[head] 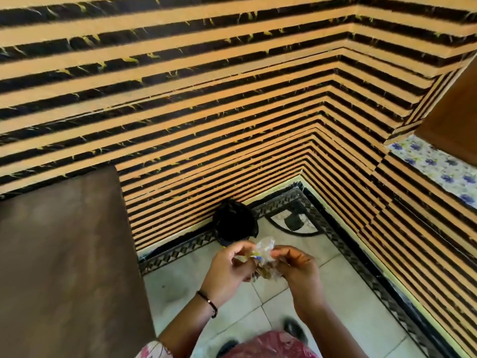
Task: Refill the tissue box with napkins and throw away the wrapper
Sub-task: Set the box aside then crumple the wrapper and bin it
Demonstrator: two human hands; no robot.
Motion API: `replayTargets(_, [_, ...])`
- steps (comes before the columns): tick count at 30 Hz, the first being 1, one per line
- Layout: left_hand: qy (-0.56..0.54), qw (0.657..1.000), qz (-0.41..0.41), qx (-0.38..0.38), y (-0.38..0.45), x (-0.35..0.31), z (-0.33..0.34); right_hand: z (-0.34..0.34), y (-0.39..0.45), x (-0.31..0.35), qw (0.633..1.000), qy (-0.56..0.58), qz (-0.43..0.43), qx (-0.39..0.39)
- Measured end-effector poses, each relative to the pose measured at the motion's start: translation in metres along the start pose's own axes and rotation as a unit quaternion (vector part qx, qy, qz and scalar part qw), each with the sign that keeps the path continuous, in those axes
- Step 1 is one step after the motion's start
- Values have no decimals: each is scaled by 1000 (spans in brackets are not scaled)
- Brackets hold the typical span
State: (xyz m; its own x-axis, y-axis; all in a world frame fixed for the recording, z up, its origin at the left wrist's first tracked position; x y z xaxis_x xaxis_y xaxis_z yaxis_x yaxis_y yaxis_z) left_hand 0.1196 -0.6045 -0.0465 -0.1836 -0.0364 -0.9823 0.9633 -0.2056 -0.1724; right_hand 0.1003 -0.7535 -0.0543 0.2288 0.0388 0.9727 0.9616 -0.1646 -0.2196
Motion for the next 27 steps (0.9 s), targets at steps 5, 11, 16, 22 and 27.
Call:
replayTargets(5, [-24, 997, 14, -76, 55, 2, 17, -17, 66, 8, 987, -88, -7, 137])
replayTargets(11, [-169, 971, -23, -169, 100, 7, 51, -39, 124, 35, 950, -165, -34, 264])
replayTargets(16, [-176, 965, -40, -190, 112, 14, 74, -61, 155, 27, 948, -151, -40, 276])
replayTargets(22, [-190, 953, -80, -223, 118, 30, 64, -55, 182, 5, 962, -90, 12, 256])
replayTargets(27, [-146, 960, -96, -218, 149, 39, 39, -32, 219, 9, 962, -108, 5, 251])
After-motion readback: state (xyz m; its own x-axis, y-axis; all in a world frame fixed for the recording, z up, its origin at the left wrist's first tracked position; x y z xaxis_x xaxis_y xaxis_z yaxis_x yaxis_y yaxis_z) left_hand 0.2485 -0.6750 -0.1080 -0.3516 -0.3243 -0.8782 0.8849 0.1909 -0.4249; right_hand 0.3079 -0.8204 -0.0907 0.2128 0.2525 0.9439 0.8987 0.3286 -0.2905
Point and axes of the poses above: each hand's wrist, its own y-axis towards the middle knuckle, its own z-axis out of the palm, x = y × z, the point moved 10 cm from there along y, towards the middle knuckle, and after that the axes turned 14 degrees about -y, right-handed, at the moved point
